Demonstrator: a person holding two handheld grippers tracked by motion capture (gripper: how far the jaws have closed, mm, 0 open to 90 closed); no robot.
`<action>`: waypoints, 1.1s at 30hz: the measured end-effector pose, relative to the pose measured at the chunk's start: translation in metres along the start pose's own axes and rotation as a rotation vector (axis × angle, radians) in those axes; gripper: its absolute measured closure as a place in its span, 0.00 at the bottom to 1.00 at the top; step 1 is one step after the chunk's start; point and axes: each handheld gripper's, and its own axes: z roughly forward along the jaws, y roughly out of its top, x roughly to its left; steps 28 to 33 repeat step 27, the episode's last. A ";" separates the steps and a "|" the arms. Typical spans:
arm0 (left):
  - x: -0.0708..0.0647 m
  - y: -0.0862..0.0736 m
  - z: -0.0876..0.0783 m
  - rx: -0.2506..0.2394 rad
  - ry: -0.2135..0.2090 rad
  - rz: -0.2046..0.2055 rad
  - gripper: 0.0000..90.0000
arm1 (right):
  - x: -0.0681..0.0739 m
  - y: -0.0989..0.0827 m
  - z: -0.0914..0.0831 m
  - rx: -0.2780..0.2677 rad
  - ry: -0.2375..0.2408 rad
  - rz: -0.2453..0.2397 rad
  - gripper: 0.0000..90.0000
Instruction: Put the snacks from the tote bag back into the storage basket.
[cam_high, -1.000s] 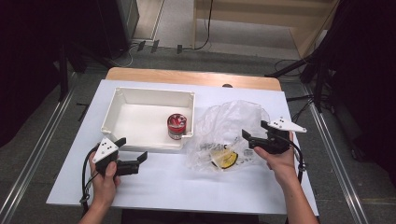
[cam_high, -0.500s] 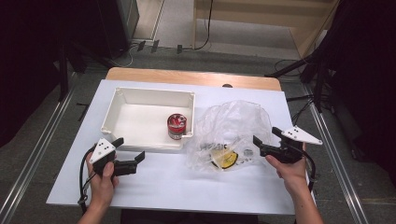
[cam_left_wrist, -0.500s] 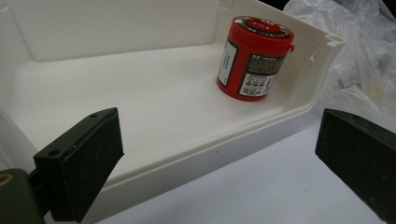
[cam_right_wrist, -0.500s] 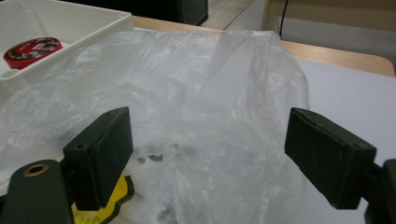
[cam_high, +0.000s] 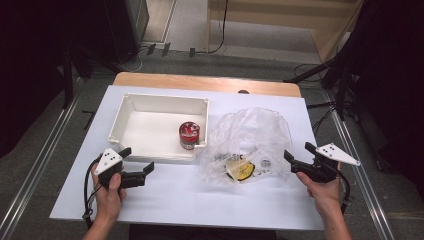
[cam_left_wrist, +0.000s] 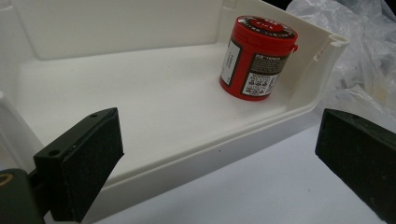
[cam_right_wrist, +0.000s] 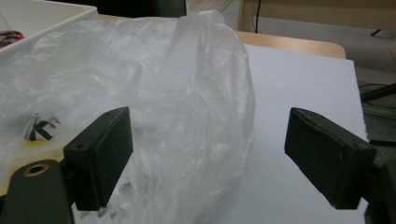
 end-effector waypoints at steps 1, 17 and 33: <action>0.000 0.000 0.000 -0.001 0.000 0.000 0.01 | -0.002 -0.002 -0.001 0.003 -0.006 -0.003 0.18; 0.010 -0.002 -0.004 -0.005 0.020 -0.021 0.01 | -0.020 -0.028 -0.017 0.032 -0.045 0.009 0.18; 0.011 -0.002 -0.003 0.001 0.021 -0.022 0.01 | -0.030 -0.038 -0.018 0.029 -0.072 0.058 0.18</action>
